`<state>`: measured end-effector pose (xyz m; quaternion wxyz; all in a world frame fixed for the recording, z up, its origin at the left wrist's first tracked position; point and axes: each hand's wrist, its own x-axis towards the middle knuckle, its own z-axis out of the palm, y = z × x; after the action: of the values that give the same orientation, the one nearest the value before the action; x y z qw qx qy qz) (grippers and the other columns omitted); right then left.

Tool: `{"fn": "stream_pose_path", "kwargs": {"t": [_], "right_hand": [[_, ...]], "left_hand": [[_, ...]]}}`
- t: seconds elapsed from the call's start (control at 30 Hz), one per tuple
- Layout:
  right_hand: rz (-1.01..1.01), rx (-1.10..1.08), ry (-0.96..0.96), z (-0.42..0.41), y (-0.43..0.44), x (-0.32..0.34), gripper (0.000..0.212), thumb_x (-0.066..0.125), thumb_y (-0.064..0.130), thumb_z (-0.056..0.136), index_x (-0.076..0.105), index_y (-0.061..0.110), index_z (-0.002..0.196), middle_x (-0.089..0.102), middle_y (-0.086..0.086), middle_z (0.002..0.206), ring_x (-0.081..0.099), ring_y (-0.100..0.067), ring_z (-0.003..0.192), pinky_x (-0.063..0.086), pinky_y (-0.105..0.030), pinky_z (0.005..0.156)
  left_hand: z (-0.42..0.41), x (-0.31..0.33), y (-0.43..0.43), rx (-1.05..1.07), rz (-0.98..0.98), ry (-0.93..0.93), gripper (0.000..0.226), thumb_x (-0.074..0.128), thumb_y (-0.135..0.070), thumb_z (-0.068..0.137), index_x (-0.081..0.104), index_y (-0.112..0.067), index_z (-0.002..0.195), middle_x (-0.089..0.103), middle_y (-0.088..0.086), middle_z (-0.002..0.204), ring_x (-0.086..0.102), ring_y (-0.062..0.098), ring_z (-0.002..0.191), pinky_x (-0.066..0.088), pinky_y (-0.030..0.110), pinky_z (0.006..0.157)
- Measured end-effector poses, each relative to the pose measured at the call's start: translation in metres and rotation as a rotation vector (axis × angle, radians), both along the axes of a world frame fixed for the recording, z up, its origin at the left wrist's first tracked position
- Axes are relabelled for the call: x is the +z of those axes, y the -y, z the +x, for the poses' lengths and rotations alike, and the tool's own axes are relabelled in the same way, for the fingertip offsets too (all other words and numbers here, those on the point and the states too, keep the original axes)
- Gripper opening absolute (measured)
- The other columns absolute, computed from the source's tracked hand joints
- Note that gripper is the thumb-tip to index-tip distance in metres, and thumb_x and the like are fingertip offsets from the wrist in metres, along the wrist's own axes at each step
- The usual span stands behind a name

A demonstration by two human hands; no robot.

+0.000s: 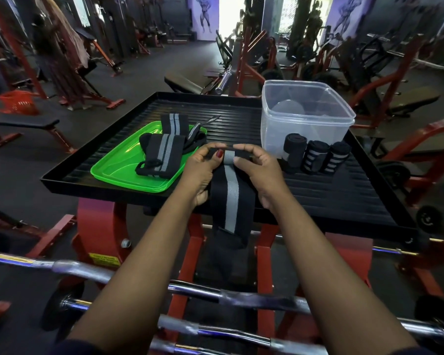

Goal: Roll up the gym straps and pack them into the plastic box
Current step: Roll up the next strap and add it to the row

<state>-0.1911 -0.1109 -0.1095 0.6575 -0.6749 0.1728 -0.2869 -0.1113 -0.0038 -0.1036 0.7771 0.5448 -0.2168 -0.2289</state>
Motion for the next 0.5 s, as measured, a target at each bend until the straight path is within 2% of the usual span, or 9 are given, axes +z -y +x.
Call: {"fn": "stream_pose_path", "kwargs": {"t": [0.07, 0.17, 0.23, 0.37, 0.5], "right_hand": [[0.01, -0.018, 0.031, -0.0014, 0.0006, 0.0007, 0.015, 0.073, 0.018, 0.084, 0.074, 0.031, 0.092, 0.072, -0.009, 0.104, 0.068, -0.028, 0.102, 0.056, -0.048, 0.091], [0.013, -0.03, 0.049, -0.0017, 0.0015, 0.0004, 0.018, 0.069, 0.011, 0.088, 0.071, 0.028, 0.09, 0.072, -0.009, 0.103, 0.068, -0.026, 0.101, 0.055, -0.045, 0.092], [0.013, -0.048, 0.046, -0.001, 0.002, 0.0, 0.023, 0.065, 0.005, 0.09, 0.069, 0.028, 0.089, 0.072, -0.007, 0.103, 0.067, -0.022, 0.099, 0.055, -0.041, 0.092], [-0.006, -0.074, 0.04, -0.0008, 0.0031, -0.0015, 0.025, 0.06, 0.002, 0.092, 0.067, 0.027, 0.091, 0.071, -0.007, 0.104, 0.067, -0.02, 0.099, 0.056, -0.038, 0.09], [-0.059, -0.078, 0.048, -0.0025, 0.0036, -0.0004, 0.026, 0.062, 0.003, 0.091, 0.068, 0.029, 0.091, 0.071, -0.002, 0.105, 0.066, -0.014, 0.1, 0.053, -0.026, 0.086]], "left_hand": [[-0.0007, 0.0, -0.0007, -0.014, 0.002, 0.037, 0.018, 0.052, 0.0, 0.093, 0.062, -0.015, 0.094, 0.066, 0.006, 0.091, 0.063, 0.016, 0.079, 0.054, 0.031, 0.075], [-0.0029, 0.002, -0.0013, -0.04, 0.006, 0.049, 0.02, 0.054, 0.002, 0.091, 0.064, -0.014, 0.095, 0.066, 0.008, 0.094, 0.063, 0.017, 0.083, 0.055, 0.031, 0.076], [-0.0043, 0.0035, -0.0018, -0.071, -0.009, 0.029, 0.016, 0.057, -0.002, 0.09, 0.066, -0.012, 0.1, 0.067, 0.01, 0.095, 0.065, 0.017, 0.085, 0.055, 0.031, 0.076], [-0.0045, 0.005, -0.0025, -0.114, -0.042, -0.061, 0.019, 0.053, -0.016, 0.095, 0.067, -0.01, 0.107, 0.069, 0.016, 0.102, 0.066, 0.022, 0.094, 0.055, 0.036, 0.087], [-0.0037, 0.0036, -0.0003, -0.032, 0.006, -0.07, 0.019, 0.052, -0.017, 0.097, 0.066, -0.012, 0.109, 0.069, 0.014, 0.103, 0.065, 0.023, 0.097, 0.054, 0.037, 0.089]]}}
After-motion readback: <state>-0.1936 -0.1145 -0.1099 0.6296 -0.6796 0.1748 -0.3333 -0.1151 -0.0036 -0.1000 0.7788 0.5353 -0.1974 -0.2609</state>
